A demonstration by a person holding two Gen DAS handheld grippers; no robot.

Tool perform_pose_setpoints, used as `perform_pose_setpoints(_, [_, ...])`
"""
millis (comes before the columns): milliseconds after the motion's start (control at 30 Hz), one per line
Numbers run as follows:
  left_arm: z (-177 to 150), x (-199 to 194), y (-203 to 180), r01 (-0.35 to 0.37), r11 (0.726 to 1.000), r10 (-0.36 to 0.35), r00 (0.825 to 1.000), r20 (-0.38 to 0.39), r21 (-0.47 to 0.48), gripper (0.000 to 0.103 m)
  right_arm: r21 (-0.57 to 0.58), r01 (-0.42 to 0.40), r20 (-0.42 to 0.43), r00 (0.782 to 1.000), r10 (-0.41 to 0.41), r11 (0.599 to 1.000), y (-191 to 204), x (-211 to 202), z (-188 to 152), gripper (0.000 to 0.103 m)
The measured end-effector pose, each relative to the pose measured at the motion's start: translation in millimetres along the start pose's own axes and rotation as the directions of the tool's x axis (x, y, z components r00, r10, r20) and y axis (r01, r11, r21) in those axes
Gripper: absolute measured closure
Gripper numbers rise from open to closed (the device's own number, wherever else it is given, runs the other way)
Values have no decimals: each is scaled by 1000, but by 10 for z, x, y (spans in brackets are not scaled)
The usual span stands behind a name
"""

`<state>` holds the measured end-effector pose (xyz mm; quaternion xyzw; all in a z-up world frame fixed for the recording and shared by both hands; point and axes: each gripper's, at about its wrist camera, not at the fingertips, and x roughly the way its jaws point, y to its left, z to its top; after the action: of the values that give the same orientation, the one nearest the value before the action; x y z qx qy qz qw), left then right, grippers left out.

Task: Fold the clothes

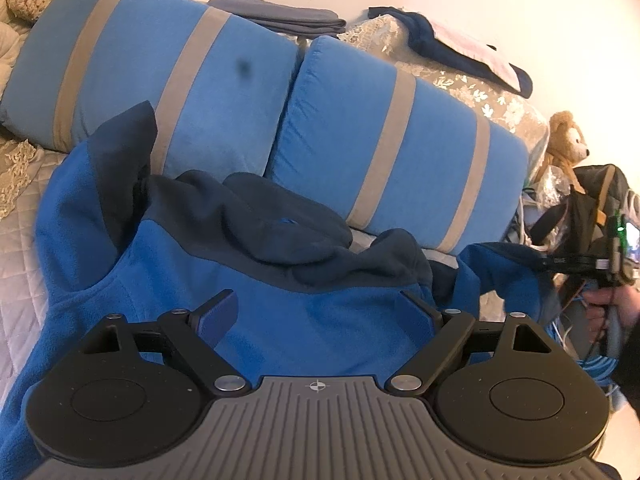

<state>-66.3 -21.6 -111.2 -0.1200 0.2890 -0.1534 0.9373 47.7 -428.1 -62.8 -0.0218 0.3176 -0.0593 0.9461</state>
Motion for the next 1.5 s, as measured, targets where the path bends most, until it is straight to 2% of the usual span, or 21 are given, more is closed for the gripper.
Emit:
perform_pose_setpoints(33, [2, 4, 3, 0, 1000, 0, 1000, -1, -1, 17, 3, 17, 10, 1000, -17, 1000, 0, 13, -10, 24])
perform_pose_setpoints(67, [3, 9, 6, 0, 1000, 0, 1000, -3, -3, 17, 8, 26, 24, 999, -26, 1000, -5, -7, -18, 13])
perform_pose_setpoints(200, [7, 12, 8, 2, 1000, -2, 1000, -6, -13, 17, -4, 10, 64, 998, -10, 1000, -75, -179, -62, 11])
perform_pose_setpoints(300, [6, -1, 14, 5, 1000, -5, 1000, -1, -15, 17, 2, 6, 88, 996, -6, 1000, -181, -348, -128, 6])
perform_pose_setpoints(433, [7, 6, 19, 0, 1000, 0, 1000, -4, -25, 17, 21, -16, 83, 996, 14, 1000, -399, -549, -293, 5])
perform_pose_setpoints(600, [10, 4, 19, 0, 1000, -1, 1000, -3, -31, 17, 49, -36, 0, 999, 36, 998, -609, -690, -600, 5])
perform_pose_setpoints(733, [5, 10, 29, -4, 999, 4, 1000, -8, -36, 17, 170, -29, -125, 991, 51, 985, -732, -665, -862, 6])
perform_pose_setpoints(867, [5, 10, 43, -8, 999, 8, 1000, -10, -43, 17, 331, -22, -233, 967, 105, 943, -853, -574, -1074, 6])
perform_pose_setpoints(900, [5, 10, 43, -9, 999, 9, 1000, -11, -44, 17, 345, -26, -254, 960, 120, 938, -850, -544, -1134, 6])
perform_pose_setpoints(1000, [4, 11, 42, -12, 999, 12, 1000, -12, -46, 17, 287, -19, -276, 956, 101, 958, -728, -457, -1253, 7])
perform_pose_setpoints(1100, [4, 14, 36, -17, 999, 16, 1000, -14, -43, 17, 319, -10, -249, 964, 94, 948, -727, -339, -1347, 16])
perform_pose_setpoints(1133, [5, 15, 37, -18, 999, 18, 1000, -14, -43, 17, 342, -9, -237, 967, 95, 940, -744, -296, -1377, 25])
perform_pose_setpoints(1267, [-3, 22, 36, -26, 999, 25, 1000, -18, -42, 17, 409, 4, -203, 975, 87, 913, -883, -166, -1459, 78])
perform_pose_setpoints(1300, [-3, 22, 34, -27, 999, 26, 999, -18, -42, 17, 384, 9, -204, 976, 76, 923, -879, -167, -1445, 82])
perform_pose_setpoints(1333, [-3, 20, 33, -27, 999, 27, 999, -18, -42, 17, 351, 15, -207, 976, 62, 936, -867, -174, -1423, 84])
perform_pose_setpoints(1400, [-2, 19, 32, -28, 999, 27, 999, -18, -41, 17, 164, 54, -190, 981, -22, 985, -743, -267, -1340, 87])
perform_pose_setpoints(1433, [-1, 21, 34, -28, 999, 27, 999, -19, -42, 17, 63, 77, -175, 983, -65, 995, -676, -317, -1296, 89])
perform_pose_setpoints(1500, [-1, 24, 38, -30, 999, 29, 999, -21, -45, 17, -131, 130, -138, 979, -148, 983, -576, -406, -1235, 93])
